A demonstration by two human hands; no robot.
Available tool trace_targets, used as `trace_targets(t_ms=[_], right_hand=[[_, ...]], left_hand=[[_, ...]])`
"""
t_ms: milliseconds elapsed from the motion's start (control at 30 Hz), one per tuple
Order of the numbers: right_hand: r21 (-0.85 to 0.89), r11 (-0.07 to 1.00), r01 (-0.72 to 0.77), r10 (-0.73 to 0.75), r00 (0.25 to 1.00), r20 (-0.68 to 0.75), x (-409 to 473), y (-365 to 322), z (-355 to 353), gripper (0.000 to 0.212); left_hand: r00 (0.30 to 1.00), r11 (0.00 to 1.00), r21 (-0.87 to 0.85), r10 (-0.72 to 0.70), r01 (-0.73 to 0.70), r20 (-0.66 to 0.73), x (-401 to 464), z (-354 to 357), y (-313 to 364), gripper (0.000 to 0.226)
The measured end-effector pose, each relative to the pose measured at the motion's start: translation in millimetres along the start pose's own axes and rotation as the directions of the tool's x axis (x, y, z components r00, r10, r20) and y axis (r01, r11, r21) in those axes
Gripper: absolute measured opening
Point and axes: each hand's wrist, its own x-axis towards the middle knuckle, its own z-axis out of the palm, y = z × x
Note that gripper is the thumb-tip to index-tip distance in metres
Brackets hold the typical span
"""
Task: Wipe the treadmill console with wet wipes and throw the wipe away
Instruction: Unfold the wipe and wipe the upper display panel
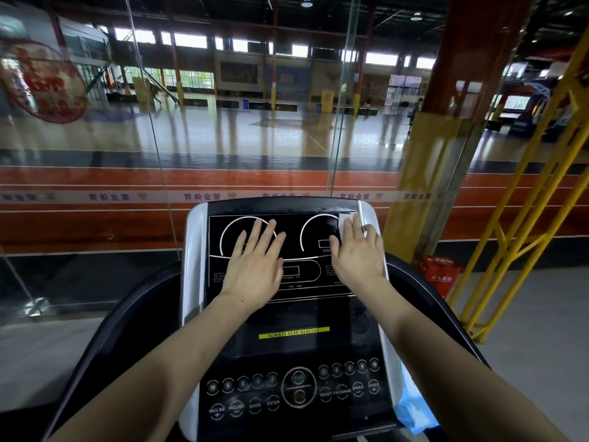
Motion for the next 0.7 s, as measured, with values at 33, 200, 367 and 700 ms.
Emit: trace_targets(t_ms=[33,200,367,700], right_hand=[[-0.027,1.0,0.01,-0.011,1.0,-0.013,0.1,5.3,2.9,0.069],[0.025,0.995,0.097,-0.096,0.995,-0.015,0.9,17.8,15.5,0.075],[0.118,0.988,0.102,-0.102,0.995,-0.011,3.1,14.0,23.6,0.08],[-0.01,0.993,0.115,-0.116,0.991,-0.062,1.8,17.4,24.8,0.073]], left_hand=[[1.0,1.0,-0.002,-0.002,0.002,0.001,0.0,0.0,-1.5,0.058],[1.0,1.0,-0.005,-0.003,0.003,0.001,-0.4,4.8,-5.2,0.057],[1.0,1.0,-0.001,0.0,0.0,0.013,2.0,9.5,-7.6,0.058],[0.999,0.999,0.004,0.033,-0.034,0.024,5.6,14.3,-6.8,0.058]])
